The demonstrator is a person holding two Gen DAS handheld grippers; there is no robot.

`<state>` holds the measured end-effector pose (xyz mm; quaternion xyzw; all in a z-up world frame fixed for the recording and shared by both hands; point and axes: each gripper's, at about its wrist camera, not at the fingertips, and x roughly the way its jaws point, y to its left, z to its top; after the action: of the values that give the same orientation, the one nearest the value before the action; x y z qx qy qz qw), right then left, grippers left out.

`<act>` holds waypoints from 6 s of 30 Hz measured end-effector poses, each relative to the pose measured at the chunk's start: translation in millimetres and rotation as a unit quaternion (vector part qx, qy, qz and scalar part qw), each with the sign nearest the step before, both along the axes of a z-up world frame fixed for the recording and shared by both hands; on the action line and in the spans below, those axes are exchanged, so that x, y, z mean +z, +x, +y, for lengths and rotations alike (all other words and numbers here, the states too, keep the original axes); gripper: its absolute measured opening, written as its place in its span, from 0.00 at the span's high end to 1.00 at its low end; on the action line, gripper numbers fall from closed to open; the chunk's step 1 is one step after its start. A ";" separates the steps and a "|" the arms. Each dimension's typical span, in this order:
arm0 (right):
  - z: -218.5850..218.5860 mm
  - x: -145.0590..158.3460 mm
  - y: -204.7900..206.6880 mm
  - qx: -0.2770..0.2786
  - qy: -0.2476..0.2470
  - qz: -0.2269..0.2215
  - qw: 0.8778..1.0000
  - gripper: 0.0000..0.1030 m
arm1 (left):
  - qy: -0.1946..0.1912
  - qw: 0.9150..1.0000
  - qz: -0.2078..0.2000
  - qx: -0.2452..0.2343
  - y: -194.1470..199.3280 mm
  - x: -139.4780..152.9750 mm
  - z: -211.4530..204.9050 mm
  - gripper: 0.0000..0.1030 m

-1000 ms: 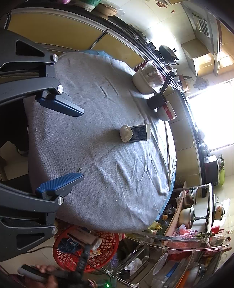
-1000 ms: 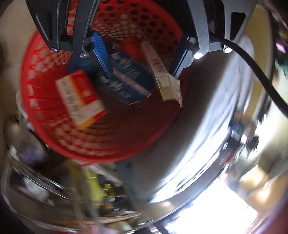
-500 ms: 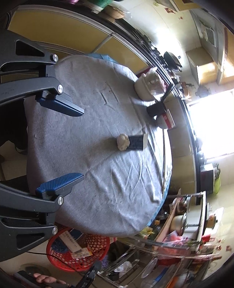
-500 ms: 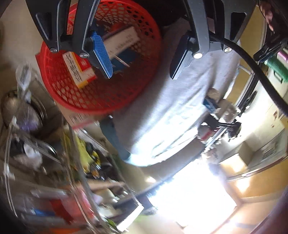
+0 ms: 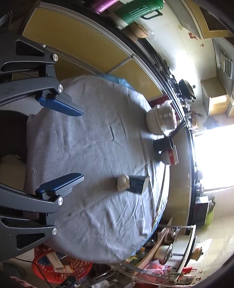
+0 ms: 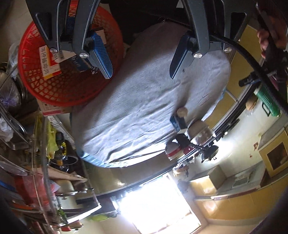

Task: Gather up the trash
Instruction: 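Move both tools back over the table toward the paper cup and bag, then grasp the white plastic bag with the left gripper, then grasp the blue-and-white paper cup with the right gripper while the left holds the bag, then carry the paper cup and plastic bag over the red wastebasket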

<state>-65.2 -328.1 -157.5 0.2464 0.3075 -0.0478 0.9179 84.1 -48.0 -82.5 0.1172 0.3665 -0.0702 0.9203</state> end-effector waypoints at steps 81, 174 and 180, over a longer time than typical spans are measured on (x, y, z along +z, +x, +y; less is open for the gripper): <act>45.0 3.2 230.8 0.104 -0.047 0.036 0.993 0.32 | -0.125 0.984 0.107 -0.074 191.1 -82.4 -40.7 0.61; 45.2 72.4 80.2 0.003 -0.026 -0.072 0.997 0.48 | -0.016 0.994 -0.070 -0.082 -2.0 30.0 -42.9 0.60; 41.0 77.5 62.8 -0.005 -0.025 -0.083 0.996 0.48 | -0.008 0.993 -0.077 -0.091 -15.5 34.1 -49.2 0.60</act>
<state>-2.4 -287.2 -80.0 0.2279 0.2280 -0.0391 0.9458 68.6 -97.2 -48.3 0.1475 0.2816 -0.1475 0.9366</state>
